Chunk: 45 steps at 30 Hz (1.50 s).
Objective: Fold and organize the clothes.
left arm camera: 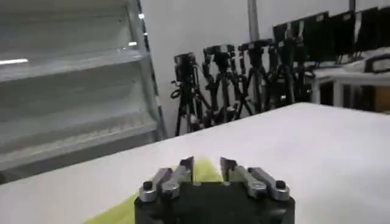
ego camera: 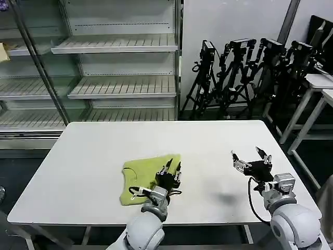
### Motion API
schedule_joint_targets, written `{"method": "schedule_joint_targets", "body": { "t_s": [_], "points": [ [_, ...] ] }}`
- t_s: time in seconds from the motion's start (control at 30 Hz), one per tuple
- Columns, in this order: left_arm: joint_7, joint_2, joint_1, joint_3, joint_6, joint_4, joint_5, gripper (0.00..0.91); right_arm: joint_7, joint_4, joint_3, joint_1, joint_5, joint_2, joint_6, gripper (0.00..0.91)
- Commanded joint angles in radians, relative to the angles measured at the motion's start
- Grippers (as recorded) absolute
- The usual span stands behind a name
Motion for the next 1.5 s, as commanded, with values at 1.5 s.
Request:
{"method": "schedule_joint_targets", "body": {
  "t_s": [1.5],
  "points": [
    [0.506,0.050,0.309,-0.787,-0.435,-0.089,0.033,0.907,-0.006,-0.356,-0.288,0.297,-0.317,0.163,0.255,0.907]
  ]
}}
